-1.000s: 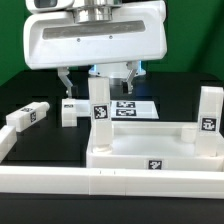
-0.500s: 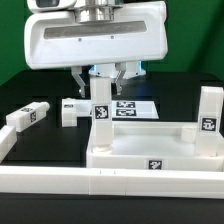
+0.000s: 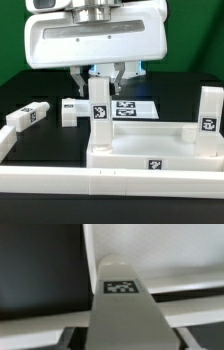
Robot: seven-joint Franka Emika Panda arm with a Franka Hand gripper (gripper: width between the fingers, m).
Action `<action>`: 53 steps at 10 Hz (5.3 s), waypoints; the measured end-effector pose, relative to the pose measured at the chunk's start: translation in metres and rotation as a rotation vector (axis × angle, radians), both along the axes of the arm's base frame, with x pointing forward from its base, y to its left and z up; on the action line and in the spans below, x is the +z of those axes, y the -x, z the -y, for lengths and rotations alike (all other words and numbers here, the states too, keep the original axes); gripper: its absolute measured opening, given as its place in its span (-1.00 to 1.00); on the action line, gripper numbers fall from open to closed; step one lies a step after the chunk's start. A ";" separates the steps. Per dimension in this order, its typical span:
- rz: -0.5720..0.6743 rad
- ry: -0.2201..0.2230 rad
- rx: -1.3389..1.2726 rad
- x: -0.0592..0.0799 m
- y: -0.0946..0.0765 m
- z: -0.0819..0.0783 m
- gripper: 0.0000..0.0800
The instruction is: Assemble desk
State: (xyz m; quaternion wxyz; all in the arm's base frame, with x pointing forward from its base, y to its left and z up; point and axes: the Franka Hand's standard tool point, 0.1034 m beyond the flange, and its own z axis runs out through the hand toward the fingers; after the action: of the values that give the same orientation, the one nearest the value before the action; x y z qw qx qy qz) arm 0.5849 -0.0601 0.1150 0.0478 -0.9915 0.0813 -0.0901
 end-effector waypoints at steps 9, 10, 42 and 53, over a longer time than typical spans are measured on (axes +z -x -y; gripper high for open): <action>-0.129 -0.180 -0.942 -0.002 0.004 -0.006 -0.27; -0.134 -0.195 -1.006 -0.002 0.004 -0.007 -0.27; -0.044 0.049 0.222 -0.009 0.006 -0.003 -0.27; -0.108 -0.130 -0.764 -0.010 0.005 -0.006 -0.27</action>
Offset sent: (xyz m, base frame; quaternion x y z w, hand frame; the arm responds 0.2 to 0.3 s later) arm -0.0115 0.0039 -0.0042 -0.0492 -0.0403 0.2913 0.9545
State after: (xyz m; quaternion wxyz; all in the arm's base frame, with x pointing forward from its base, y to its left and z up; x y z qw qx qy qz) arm 0.5797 -0.0544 0.1052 0.0692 -0.8881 0.4524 -0.0437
